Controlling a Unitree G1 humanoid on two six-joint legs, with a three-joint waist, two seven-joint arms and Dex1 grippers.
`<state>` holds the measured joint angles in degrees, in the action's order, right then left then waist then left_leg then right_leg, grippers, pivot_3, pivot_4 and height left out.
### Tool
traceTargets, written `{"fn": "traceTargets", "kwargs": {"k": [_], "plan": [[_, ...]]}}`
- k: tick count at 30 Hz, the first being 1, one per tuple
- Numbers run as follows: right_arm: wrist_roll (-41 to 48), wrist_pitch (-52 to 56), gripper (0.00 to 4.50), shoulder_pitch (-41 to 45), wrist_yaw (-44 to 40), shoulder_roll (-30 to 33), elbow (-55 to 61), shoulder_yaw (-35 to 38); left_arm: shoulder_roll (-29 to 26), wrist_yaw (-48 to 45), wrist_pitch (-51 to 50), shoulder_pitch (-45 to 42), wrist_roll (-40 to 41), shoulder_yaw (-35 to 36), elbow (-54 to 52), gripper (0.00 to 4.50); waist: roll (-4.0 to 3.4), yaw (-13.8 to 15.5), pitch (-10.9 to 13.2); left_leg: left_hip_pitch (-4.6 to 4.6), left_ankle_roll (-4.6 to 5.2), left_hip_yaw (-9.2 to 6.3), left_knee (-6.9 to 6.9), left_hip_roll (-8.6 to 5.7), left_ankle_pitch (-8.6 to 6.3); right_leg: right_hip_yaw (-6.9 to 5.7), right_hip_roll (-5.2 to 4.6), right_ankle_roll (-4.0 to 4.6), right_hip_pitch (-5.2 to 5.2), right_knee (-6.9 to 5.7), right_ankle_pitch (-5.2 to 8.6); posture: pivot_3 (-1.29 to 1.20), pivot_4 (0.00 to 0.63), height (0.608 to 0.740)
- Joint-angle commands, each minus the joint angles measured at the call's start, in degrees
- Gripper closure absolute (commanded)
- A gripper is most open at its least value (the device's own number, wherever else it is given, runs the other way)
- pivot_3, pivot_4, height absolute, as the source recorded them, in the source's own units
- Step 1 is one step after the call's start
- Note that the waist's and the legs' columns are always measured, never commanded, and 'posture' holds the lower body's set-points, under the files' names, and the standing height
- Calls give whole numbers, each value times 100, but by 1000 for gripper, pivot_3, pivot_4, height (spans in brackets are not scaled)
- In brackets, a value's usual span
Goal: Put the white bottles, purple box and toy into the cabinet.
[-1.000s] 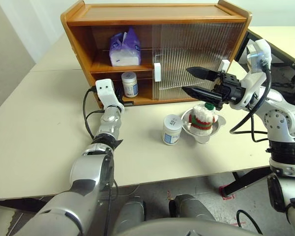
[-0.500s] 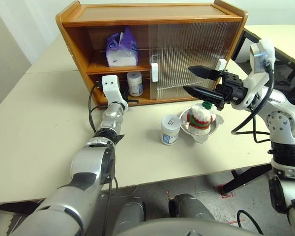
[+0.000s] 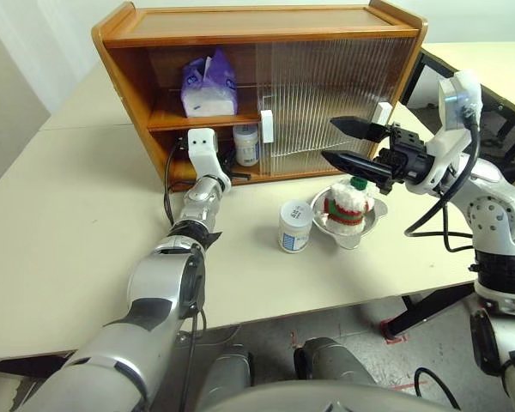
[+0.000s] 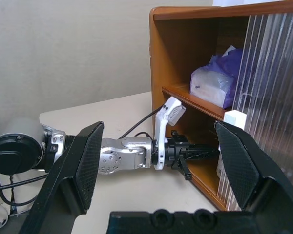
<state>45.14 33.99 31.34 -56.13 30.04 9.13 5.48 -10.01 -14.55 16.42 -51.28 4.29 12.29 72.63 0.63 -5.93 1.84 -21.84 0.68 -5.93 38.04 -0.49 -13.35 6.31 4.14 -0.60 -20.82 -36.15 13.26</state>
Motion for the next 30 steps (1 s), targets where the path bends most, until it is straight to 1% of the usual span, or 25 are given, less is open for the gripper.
{"fn": "traceTargets", "kwargs": {"k": [1,5,7,8,9,13,16,17,19,20,22,23,25,27,30], "plan": [[42,37,0,-21,9,37,100,62,-3,23,64,-62,54,74,34,4479,0,-16,0,0,0,0,0,0,0,0,0,0,0,0,0,-180,3,740],[35,37,0,-1,-6,34,75,48,-73,-27,300,74,192,197,-123,4479,0,-33,0,0,1,0,0,0,0,0,0,-1,0,0,0,-174,4,740],[37,46,0,19,-8,33,76,37,-103,-365,491,338,332,231,-417,4479,-1,-38,0,0,1,0,0,0,0,0,0,-1,0,0,0,-175,4,740],[45,58,0,35,-6,34,74,40,-118,-573,546,506,407,233,-617,4107,-1,-43,0,1,1,1,-1,0,0,1,0,-1,0,0,0,-174,6,740],[51,67,0,46,-10,40,70,44,-143,-888,605,745,487,208,-909,3895,-1,-47,-1,1,2,1,-1,-1,0,1,0,-2,-1,0,1,-171,8,740],[45,67,0,31,-51,62,50,50,-219,-1763,474,1501,722,51,-1937,2519,-1,-45,-1,-4,4,2,-1,-2,-2,1,1,-2,-6,-1,2,-166,10,740],[28,55,0,72,-61,17,7,10,-527,-3020,147,2490,1114,-162,-3147,1440,-1,-47,-2,-6,4,3,1,-3,-3,1,1,-2,-7,-2,3,-153,10,740],[22,51,0,83,-68,8,-3,2,-601,-3258,74,2695,1184,-229,-3407,1097,-1,-52,-2,-6,2,3,1,-4,-5,1,1,0,-9,-2,3,-153,10,740],[11,42,0,99,-89,1,-31,-5,-675,-3442,-45,2915,1264,-298,-3702,404,-2,-37,-2,-6,1,2,-1,-2,-6,1,2,3,-14,-6,5,-144,8,740],[8,37,0,120,-98,-14,-48,-17,-776,-3814,-157,3091,1348,-398,-3841,60,-2,-7,-2,-6,1,0,0,-1,-6,1,1,6,-16,-7,4,-144,8,740],[-3,24,0,155,-123,-33,-85,-30,-966,-4426,-310,3382,1426,-605,-4081,22,-6,29,-6,-7,2,-22,0,7,-4,12,-6,11,-18,-8,2,-141,6,740],[-7,21,0,162,-127,-40,-92,-33,-1090,-4764,-401,3518,1435,-757,-4212,22,-10,30,-13,-7,3,-46,-1,21,-4,49,-9,15,-21,-9,0,-141,6,740],[-13,19,0,163,-134,-51,-95,-34,-1256,-5206,-507,3653,1424,-991,-4364,22,-20,28,-36,-15,-4,-69,-5,53,-9,68,-13,19,-34,-9,-2,-141,5,740],[-17,17,0,157,-134,-61,-86,-35,-1345,-5520,-560,3665,1402,-1164,-4389,22,-25,42,-52,-41,-7,-75,-5,61,-11,70,-25,27,-62,-9,-6,-143,5,740],[-21,19,0,153,-123,-66,-75,-23,-1302,-5693,-506,3560,1375,-1299,-4350,22,-41,54,-84,-101,-6,-86,-4,71,-10,68,-23,52,-126,-14,-21,-143,5,740]]}}
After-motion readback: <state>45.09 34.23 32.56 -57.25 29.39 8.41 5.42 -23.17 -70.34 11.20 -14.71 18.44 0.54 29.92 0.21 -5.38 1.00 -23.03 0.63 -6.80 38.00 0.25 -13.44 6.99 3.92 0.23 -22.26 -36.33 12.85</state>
